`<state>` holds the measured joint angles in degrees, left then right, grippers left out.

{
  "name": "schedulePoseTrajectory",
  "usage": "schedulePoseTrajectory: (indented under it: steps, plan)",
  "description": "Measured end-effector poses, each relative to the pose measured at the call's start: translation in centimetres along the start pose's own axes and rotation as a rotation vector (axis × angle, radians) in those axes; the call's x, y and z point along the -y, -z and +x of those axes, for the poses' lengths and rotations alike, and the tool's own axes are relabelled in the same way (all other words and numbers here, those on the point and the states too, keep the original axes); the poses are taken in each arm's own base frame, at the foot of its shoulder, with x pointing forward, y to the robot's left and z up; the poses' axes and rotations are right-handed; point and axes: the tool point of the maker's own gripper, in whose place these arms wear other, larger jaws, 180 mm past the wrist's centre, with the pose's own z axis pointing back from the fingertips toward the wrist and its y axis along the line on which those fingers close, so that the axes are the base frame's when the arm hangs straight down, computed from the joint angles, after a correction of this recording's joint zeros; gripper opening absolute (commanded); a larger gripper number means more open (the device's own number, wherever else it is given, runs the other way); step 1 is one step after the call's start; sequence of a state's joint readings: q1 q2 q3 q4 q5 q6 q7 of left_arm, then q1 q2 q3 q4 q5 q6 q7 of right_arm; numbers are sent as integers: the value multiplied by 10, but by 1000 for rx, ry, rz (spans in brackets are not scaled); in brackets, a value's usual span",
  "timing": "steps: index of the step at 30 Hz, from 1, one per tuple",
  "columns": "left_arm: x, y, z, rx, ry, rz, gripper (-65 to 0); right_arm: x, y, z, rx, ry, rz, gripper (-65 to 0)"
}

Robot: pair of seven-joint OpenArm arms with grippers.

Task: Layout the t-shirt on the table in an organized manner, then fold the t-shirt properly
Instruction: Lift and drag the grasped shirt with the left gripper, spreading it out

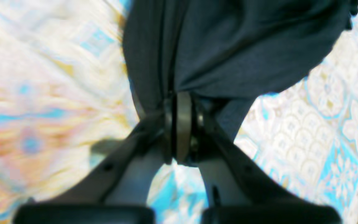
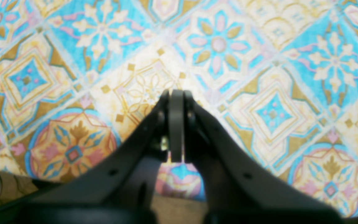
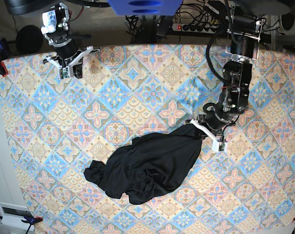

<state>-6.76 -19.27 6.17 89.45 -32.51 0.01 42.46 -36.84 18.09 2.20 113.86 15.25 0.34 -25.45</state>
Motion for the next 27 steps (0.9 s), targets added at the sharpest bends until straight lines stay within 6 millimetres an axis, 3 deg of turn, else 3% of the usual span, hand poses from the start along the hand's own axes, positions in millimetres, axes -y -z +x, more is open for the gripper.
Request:
schedulePoseTrajectory:
  steps: [8, 14, 17, 20, 23, 27]
  plan:
    - [-115, -83, 22, 128, -138, 207, -650, -5, 7, 12, 29, -4, 12, -650]
    - [-189, -144, 35, 219, -214, 387, -650, -24, 14, 24, 58, -12, 64, -650]
    - [-222, -175, 53, 317, -262, 456, -650, -36, 17, 31, 75, -22, 102, -637]
    - [-277, -208, 40, 334, -350, 614, -650, -44, 20, 36, 87, -26, 123, -606]
    - [-301, -220, 31, 302, -356, 715, -650, -48, 20, 34, 84, -25, 134, -594]
    - [-298, -214, 37, 292, -306, 707, -624, -50, 22, 35, 83, -24, 135, -592]
